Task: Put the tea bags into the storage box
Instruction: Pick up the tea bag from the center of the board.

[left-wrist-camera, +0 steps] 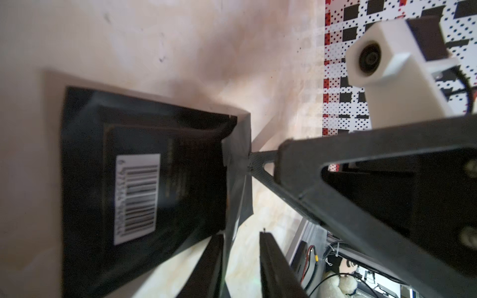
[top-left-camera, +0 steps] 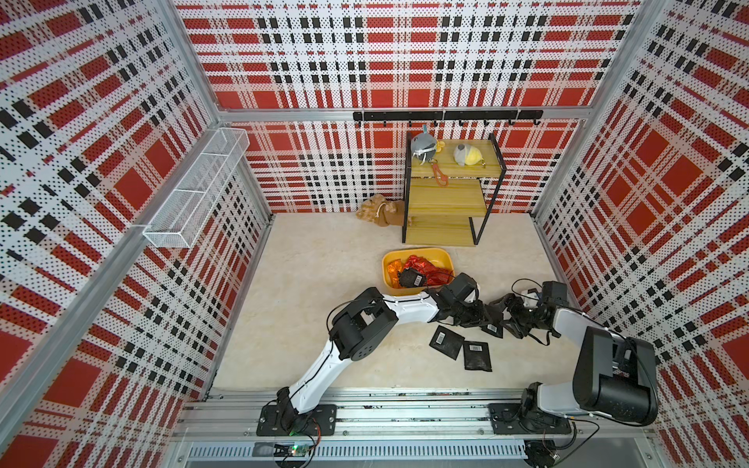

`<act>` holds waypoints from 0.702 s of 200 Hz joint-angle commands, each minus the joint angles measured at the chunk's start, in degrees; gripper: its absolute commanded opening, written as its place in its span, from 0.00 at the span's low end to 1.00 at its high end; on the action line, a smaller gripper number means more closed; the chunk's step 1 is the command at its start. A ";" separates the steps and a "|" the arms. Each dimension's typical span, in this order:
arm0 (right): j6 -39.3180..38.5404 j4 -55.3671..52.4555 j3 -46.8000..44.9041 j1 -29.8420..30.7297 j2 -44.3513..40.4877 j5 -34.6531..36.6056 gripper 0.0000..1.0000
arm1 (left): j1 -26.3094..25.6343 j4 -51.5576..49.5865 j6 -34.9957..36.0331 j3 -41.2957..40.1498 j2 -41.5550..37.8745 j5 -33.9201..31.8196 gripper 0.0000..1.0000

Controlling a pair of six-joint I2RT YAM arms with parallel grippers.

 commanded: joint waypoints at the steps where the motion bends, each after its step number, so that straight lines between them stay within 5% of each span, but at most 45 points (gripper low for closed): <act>1: -0.28 -2.98 -0.57 -0.37 0.16 1.26 0.82 | -0.58 2.15 -0.36 -0.40 0.52 1.16 0.24; 62: 0.20 -8.20 6.77 -1.32 -5.01 0.50 0.86 | -0.64 2.29 -0.11 -0.85 0.00 1.51 0.00; 140: -0.63 -13.52 12.32 -4.71 -10.29 1.81 0.87 | 3.50 4.50 1.49 -3.92 -9.37 0.65 0.00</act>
